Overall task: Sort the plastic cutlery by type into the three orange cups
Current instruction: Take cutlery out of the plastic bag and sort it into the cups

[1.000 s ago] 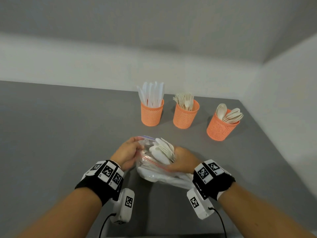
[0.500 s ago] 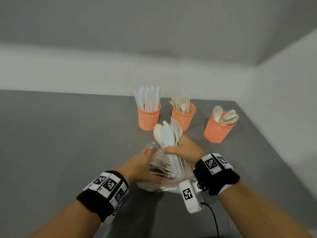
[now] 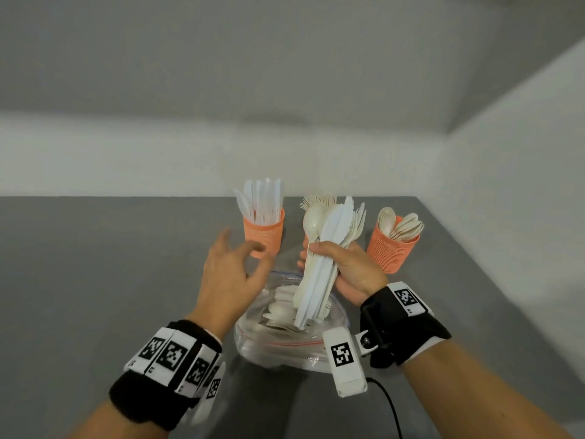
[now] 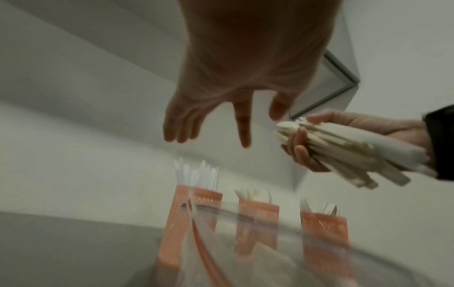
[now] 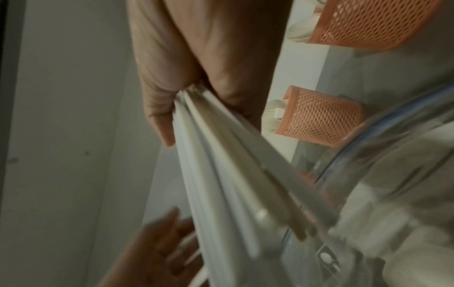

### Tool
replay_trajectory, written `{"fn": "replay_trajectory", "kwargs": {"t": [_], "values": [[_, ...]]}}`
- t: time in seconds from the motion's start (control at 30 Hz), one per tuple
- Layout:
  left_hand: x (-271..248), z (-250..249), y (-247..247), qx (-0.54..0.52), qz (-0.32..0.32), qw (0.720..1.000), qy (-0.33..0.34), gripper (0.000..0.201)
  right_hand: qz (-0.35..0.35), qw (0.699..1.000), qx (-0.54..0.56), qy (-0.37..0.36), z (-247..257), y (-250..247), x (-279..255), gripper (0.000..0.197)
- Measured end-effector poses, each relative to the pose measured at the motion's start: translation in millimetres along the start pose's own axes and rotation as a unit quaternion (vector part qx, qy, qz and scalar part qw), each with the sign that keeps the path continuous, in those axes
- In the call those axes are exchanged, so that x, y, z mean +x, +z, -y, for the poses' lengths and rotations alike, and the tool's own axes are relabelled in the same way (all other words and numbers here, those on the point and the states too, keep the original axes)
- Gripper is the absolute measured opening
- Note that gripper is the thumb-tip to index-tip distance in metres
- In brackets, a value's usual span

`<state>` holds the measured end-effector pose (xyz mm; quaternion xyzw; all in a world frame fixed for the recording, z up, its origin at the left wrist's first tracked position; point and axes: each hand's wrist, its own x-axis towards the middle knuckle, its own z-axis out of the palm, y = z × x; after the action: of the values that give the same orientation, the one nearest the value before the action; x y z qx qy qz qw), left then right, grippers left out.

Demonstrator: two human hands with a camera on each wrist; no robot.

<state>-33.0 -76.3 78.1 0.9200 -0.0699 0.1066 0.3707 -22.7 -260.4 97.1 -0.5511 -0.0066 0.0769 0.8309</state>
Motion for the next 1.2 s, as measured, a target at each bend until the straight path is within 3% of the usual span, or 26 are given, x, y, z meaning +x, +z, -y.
{"fn": "replay_trajectory", "kwargs": {"t": [0.03,0.1,0.17,0.2,0.23,0.27,0.4,0.5,0.57,0.63,0.7,0.77,0.97,1.2], "values": [[3,-6,-3,-0.047,-0.003,0.999,-0.010,0.064,0.004,1.000,0.003,0.000,1,3,1,0.019],[9,-19,-5,-0.202,0.122,0.970,-0.057,0.075,0.016,1.000,0.021,0.004,3,12,4,0.017],[12,-25,-1,-0.396,0.279,0.867,-0.114,0.077,0.039,0.999,0.017,0.012,3,23,6,0.011],[13,-27,1,-0.466,0.323,0.812,-0.139,0.073,0.047,0.999,0.009,0.014,1,28,7,0.009],[14,-26,3,-0.510,0.345,0.772,-0.154,0.069,0.051,0.999,-0.002,0.013,0,33,9,0.012],[14,-26,3,-0.529,0.356,0.753,-0.163,0.064,0.054,0.998,-0.016,0.011,-1,37,9,0.014],[19,-17,1,-0.521,0.360,0.755,-0.167,0.033,0.048,0.991,-0.121,0.035,1,40,16,0.028],[26,-7,-1,-0.543,0.333,0.751,-0.177,0.021,0.048,0.960,-0.276,0.014,3,38,21,0.031],[31,-2,-1,-0.560,0.295,0.753,-0.180,0.017,-0.047,0.938,-0.341,-0.031,0,38,26,0.039],[36,3,-2,-0.562,0.262,0.767,-0.165,0.029,-0.157,0.912,-0.355,-0.136,-3,40,27,0.039],[40,6,-3,-0.551,0.248,0.783,-0.144,0.038,-0.138,0.898,-0.370,-0.193,-5,47,25,0.028],[41,6,-4,-0.543,0.255,0.791,-0.123,0.033,-0.083,0.897,-0.396,-0.175,-9,55,27,0.025],[41,19,-6,-0.557,0.267,0.778,-0.111,0.039,-0.029,0.900,-0.426,-0.081,-19,58,42,0.021],[44,26,-6,-0.560,0.253,0.780,-0.122,0.029,-0.038,0.921,-0.388,-0.022,-26,64,52,0.018]]}}
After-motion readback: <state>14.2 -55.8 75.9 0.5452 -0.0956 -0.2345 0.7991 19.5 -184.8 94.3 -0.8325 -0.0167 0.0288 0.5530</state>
